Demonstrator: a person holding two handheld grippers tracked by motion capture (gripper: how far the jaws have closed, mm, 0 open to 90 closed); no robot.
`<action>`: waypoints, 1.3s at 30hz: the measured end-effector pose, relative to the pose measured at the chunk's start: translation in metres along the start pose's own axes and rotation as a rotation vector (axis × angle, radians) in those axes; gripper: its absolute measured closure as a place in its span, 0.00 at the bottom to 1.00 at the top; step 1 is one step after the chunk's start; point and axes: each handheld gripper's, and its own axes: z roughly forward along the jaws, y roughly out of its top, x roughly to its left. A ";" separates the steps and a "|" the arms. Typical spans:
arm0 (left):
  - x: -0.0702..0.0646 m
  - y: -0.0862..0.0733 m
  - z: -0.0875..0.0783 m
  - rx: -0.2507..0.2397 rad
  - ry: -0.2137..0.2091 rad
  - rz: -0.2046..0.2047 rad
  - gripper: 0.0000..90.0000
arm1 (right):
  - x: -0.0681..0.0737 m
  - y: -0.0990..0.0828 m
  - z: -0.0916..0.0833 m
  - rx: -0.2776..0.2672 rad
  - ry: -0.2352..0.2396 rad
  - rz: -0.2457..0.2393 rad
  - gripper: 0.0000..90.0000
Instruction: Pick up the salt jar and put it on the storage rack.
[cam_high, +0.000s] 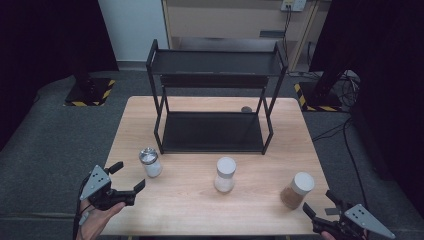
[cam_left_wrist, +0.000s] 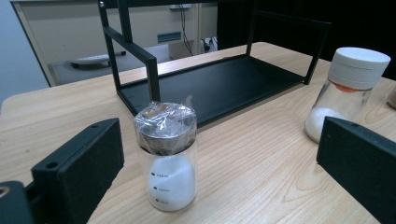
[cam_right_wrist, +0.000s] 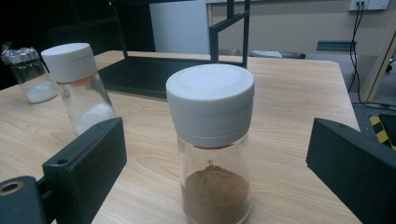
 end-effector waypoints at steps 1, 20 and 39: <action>0.001 -0.001 0.001 -0.001 0.001 -0.005 0.00 | 0.000 0.000 0.000 0.000 0.000 0.000 0.06; 0.014 0.004 0.035 0.058 0.023 -0.008 0.00 | 0.000 0.000 0.000 0.000 -0.001 -0.002 0.06; 0.028 0.005 0.070 0.110 0.045 -0.028 0.02 | 0.000 0.000 0.000 -0.001 0.001 -0.005 0.06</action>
